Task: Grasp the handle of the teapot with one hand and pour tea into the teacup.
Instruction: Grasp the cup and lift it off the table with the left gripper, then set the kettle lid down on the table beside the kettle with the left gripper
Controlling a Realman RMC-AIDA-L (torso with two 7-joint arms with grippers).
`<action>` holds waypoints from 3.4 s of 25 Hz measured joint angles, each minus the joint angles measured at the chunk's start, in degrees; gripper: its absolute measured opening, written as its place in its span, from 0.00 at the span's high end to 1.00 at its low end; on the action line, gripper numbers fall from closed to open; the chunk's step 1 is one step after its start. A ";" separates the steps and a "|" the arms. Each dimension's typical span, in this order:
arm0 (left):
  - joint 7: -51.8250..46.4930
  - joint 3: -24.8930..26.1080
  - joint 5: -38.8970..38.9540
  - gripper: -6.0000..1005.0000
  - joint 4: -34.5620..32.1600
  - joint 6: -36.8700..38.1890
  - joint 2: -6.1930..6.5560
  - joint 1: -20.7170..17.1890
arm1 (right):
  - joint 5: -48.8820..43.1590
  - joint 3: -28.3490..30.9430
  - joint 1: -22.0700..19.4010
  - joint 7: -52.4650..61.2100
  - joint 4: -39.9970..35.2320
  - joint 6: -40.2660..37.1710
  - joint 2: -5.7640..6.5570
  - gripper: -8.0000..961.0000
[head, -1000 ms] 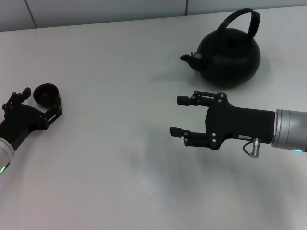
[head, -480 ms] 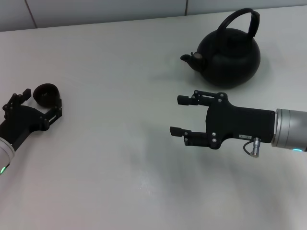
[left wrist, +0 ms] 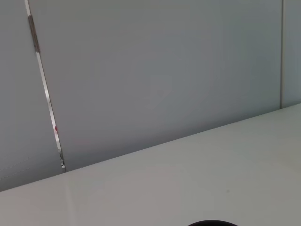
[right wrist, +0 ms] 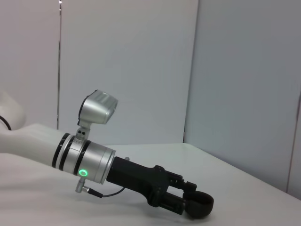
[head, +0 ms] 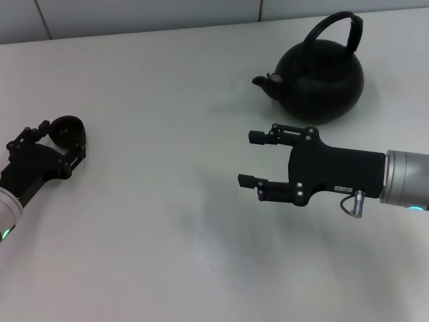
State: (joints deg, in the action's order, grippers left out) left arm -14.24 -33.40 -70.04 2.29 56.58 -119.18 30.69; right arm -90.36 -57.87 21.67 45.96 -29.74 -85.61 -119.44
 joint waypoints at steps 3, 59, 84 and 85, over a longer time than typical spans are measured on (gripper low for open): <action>0.00 0.00 -0.01 0.31 0.00 0.03 0.00 0.00 | 0.02 0.37 -0.01 -0.07 0.02 0.00 0.00 0.25; -18.69 -19.58 -20.32 0.33 -13.34 26.81 0.60 -12.07 | 0.62 0.56 0.31 -1.75 0.39 0.61 0.00 0.25; -18.12 -19.92 -20.06 0.27 -12.84 21.65 0.08 -9.73 | 0.63 0.57 0.74 -1.75 0.46 0.71 0.00 0.25; -18.11 -20.02 -20.06 0.27 -12.82 21.13 0.08 -9.51 | 0.63 0.57 0.74 -1.75 0.58 0.71 0.00 0.25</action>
State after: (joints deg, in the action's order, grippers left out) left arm -32.35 -53.41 -90.10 -10.54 77.70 -119.10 21.18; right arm -89.73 -57.30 22.41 44.21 -29.16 -84.89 -119.44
